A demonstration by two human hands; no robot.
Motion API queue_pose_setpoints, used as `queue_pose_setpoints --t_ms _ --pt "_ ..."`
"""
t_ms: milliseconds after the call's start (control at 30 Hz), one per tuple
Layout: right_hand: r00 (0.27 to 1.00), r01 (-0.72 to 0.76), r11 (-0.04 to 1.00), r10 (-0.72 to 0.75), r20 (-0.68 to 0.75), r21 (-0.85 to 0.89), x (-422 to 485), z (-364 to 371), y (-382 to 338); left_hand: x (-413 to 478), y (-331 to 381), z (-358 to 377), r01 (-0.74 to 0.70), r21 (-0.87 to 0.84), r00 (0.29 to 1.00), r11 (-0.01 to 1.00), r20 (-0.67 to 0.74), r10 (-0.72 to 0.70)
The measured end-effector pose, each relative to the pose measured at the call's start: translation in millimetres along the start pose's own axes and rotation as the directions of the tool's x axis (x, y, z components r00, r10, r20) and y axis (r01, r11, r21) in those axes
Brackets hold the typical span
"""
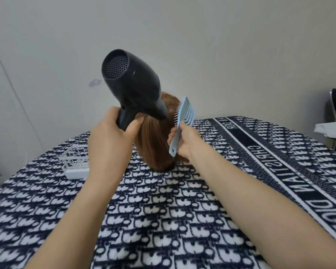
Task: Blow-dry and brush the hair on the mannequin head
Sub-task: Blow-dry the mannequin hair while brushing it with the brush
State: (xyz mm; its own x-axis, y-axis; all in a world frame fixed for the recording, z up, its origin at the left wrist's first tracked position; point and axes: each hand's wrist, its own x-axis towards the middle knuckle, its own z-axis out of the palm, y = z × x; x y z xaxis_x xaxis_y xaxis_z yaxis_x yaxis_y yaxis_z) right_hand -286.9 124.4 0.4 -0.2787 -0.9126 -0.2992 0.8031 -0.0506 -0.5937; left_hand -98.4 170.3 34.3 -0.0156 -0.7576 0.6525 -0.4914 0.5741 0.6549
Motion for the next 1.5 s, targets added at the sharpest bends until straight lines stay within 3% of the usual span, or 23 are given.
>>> queue_pose_setpoints --t_ms 267,667,1033,1133,1367,1500 --pt "0.966 -0.196 0.970 0.216 -0.140 0.147 29.6 -29.8 20.3 0.7 -5.4 4.9 0.047 -0.084 0.997 0.995 0.065 -0.042" --pt "0.892 -0.332 0.934 0.357 -0.279 0.134 41.0 -77.4 54.9 0.1 -13.8 13.2 0.047 -0.072 0.994 0.996 0.103 -0.040" --pt "0.867 -0.257 0.966 0.234 -0.440 0.007 21.6 -87.0 62.1 -6.4 -21.3 17.8 -0.011 0.034 0.996 0.999 0.094 0.008" --pt "0.855 -0.203 0.977 0.211 -0.473 0.068 19.6 -91.0 62.4 -6.8 -20.4 19.3 0.030 -0.024 0.992 0.999 0.126 -0.027" --pt "0.829 -0.171 0.980 0.197 -0.524 0.099 18.6 -100.0 66.2 -11.2 -17.3 18.7 -0.074 0.109 0.995 0.991 0.068 0.067" --pt "0.819 -0.171 0.980 0.198 -0.538 0.101 18.4 -100.3 66.0 -13.2 -16.6 20.2 -0.071 0.080 0.994 0.994 0.087 0.064"
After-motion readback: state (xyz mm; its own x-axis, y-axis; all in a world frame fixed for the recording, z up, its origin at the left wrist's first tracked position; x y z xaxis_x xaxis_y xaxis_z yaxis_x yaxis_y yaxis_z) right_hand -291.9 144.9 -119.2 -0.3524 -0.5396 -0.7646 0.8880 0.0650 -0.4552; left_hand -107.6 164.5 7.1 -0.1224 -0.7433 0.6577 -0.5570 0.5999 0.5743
